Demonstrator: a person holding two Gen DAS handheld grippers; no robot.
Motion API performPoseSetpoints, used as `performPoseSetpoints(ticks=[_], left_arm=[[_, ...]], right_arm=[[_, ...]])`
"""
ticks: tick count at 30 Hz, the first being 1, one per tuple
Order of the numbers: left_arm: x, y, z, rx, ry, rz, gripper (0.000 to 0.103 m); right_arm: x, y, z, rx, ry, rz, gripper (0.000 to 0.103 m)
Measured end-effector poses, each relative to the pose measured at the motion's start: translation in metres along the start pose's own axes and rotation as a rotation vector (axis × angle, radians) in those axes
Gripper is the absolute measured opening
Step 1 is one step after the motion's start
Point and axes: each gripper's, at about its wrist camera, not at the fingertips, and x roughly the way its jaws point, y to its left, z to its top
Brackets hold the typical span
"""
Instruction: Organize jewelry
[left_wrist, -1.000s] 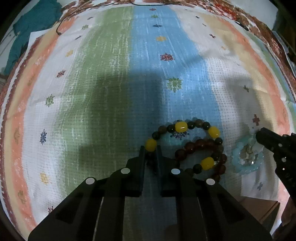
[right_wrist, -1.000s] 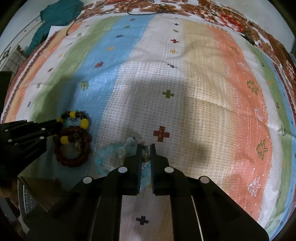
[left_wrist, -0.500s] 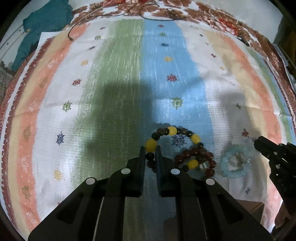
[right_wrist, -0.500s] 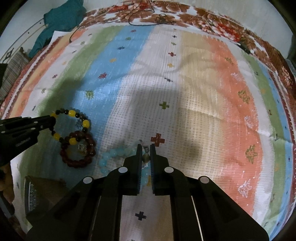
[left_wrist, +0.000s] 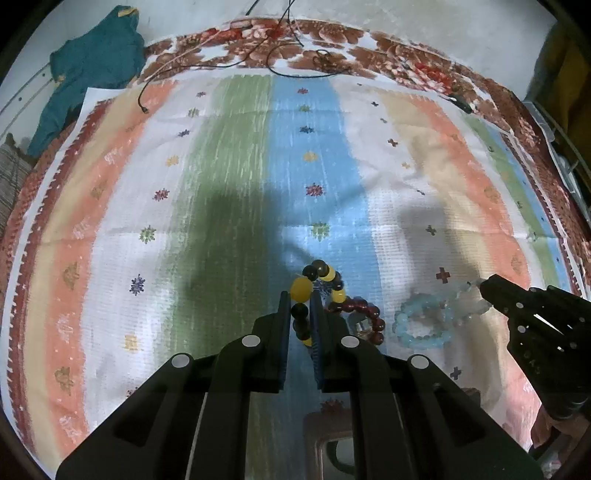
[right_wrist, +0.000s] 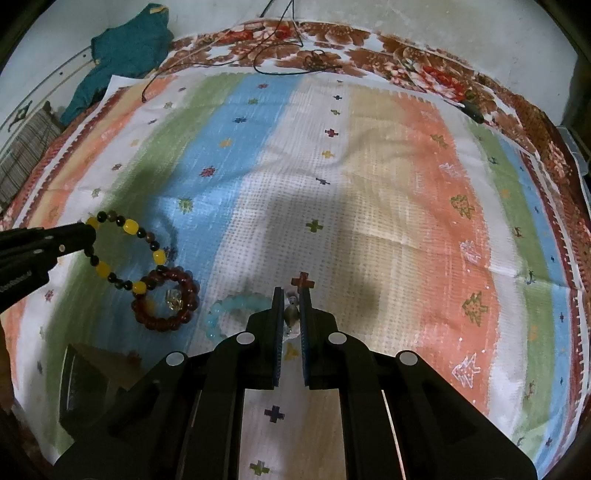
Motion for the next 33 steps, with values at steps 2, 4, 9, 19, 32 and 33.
performPoseSetpoints(ticks=[2,4,9,19,32,33], left_arm=[[-0.003,0.000,-0.001,-0.001,-0.003,-0.001,0.010],[-0.006,0.000,-0.001,-0.003,-0.006,-0.007,0.010],[-0.012,0.000,-0.003,-0.002,-0.015,-0.009,0.010],[-0.030,-0.002,-0.008,0.002,-0.036,-0.025,0.010],[-0.059,-0.014,-0.019,0.030,-0.075,-0.052,0.010],[-0.062,-0.016,-0.020,0.031,-0.079,-0.056,0.010]], right_arm=[[-0.003,0.000,-0.001,0.000,-0.005,0.000,0.009],[-0.007,0.000,-0.001,0.003,-0.010,0.002,0.009],[-0.015,0.000,-0.003,0.012,-0.024,0.007,0.009],[-0.033,0.004,-0.006,0.025,-0.051,0.023,0.009],[-0.061,0.019,-0.014,0.006,-0.096,0.027,0.009],[-0.063,0.021,-0.015,0.004,-0.099,0.028,0.009]])
